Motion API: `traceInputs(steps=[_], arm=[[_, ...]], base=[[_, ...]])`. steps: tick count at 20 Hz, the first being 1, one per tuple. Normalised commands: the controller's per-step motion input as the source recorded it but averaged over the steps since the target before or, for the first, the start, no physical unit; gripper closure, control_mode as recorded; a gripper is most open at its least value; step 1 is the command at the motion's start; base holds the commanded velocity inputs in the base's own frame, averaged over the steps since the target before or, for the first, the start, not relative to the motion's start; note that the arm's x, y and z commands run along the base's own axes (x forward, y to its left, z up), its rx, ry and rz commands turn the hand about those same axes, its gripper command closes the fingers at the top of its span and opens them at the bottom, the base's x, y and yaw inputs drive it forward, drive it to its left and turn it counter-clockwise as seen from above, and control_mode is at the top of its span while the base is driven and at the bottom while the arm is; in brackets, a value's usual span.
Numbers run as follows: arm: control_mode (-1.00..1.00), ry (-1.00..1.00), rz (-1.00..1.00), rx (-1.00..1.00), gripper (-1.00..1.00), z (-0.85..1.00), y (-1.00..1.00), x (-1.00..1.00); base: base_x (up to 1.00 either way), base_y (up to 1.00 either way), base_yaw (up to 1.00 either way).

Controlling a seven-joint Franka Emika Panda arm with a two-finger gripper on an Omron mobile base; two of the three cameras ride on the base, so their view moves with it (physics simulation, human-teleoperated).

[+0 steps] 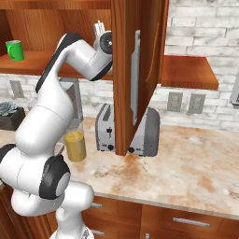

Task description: There is a tray on the dining counter. Grab the cup, mug, and pitcher and place them on the tray. The pitcher may be placed next to the tray if it cannot fit the tray.

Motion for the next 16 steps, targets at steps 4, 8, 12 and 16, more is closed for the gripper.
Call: traceInputs(steps=[4,8,12,16], arm=[[-1.0,0.0,0.01,0.0,-1.0,0.0,0.05,0.17],[-1.0,0.02,0.0,0.0,-1.0,0.0,0.02,0.14],[-1.0,0.04,0.0,0.0,-1.0,0.0,0.03,0.1],[-1.0,0.05,0.0,0.0,-1.0,0.0,0.01,0.06]], base=[[0.0,0.0,0.0],[0.0,0.0,0.0],[0.0,0.0,0.0],[0.0,0.0,0.0]])
